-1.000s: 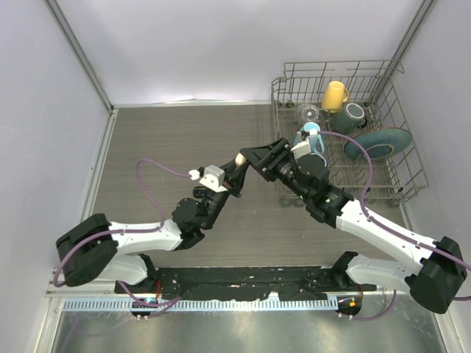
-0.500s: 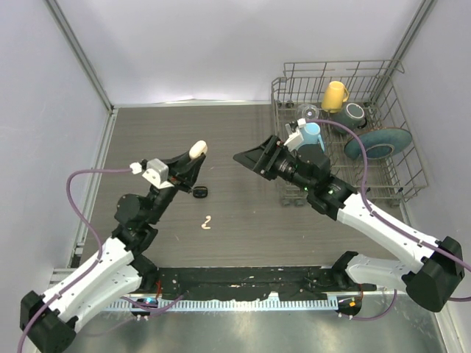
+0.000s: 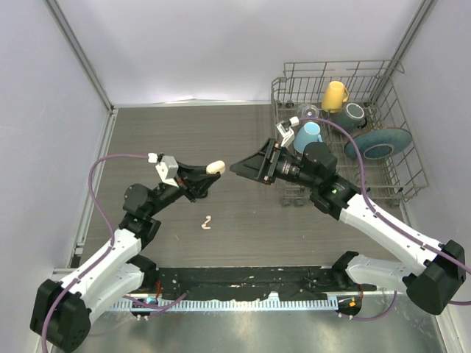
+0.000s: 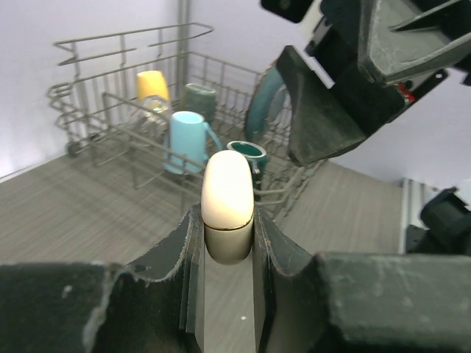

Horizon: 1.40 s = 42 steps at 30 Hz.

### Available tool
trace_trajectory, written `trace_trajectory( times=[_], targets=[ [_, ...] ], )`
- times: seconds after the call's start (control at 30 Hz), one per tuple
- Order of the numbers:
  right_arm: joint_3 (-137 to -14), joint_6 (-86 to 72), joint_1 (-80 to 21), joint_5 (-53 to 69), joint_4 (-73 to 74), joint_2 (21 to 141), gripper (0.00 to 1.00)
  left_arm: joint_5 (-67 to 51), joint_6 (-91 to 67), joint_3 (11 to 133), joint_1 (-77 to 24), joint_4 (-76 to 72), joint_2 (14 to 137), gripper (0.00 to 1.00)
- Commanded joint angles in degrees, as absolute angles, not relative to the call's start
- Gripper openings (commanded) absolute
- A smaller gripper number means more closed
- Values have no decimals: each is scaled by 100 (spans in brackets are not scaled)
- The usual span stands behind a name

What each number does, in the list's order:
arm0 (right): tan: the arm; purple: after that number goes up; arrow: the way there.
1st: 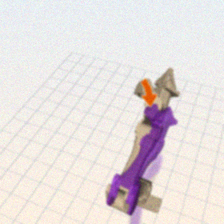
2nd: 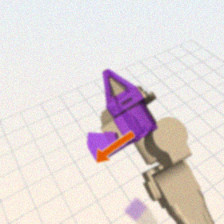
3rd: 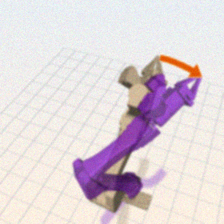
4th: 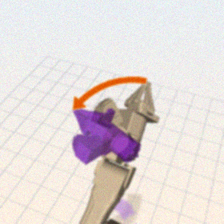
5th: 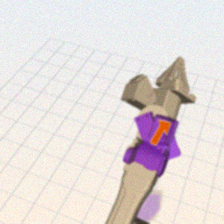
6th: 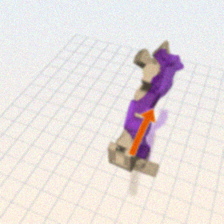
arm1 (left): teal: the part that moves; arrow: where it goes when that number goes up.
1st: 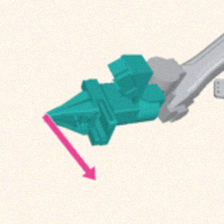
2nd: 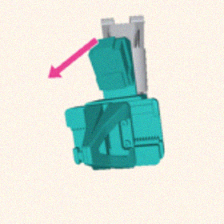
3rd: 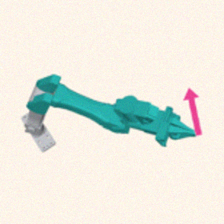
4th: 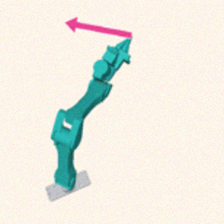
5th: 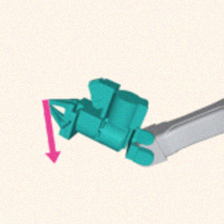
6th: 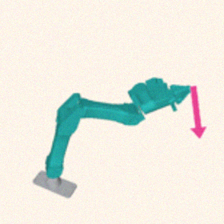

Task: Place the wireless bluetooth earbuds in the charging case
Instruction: Pick up the charging case at the center of the board.

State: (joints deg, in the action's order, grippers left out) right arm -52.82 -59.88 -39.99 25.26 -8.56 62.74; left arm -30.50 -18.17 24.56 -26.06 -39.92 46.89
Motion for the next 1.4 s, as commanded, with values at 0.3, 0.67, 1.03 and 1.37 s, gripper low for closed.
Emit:
trace_trajectory(
  times=[0.3, 0.67, 1.03, 1.37],
  targets=[
    [-5221, -6565, -3973, 2821, -1204, 6723, 72, -4183, -2822, 2276, -2549, -6451, 5352, 0],
    [-5010, -7347, -3973, 3085, -2118, 7031, 72, -4307, -2540, 2320, -2549, -6206, 5484, 0],
    [-4755, -7831, -3981, 3138, -2355, 7058, 60, -4236, -2250, 2303, -2540, -5872, 5493, 0],
    [-4746, -7945, -3981, 3278, -2320, 7137, 63, -4289, -2066, 2338, -2540, -5704, 5599, 0]
  ],
)
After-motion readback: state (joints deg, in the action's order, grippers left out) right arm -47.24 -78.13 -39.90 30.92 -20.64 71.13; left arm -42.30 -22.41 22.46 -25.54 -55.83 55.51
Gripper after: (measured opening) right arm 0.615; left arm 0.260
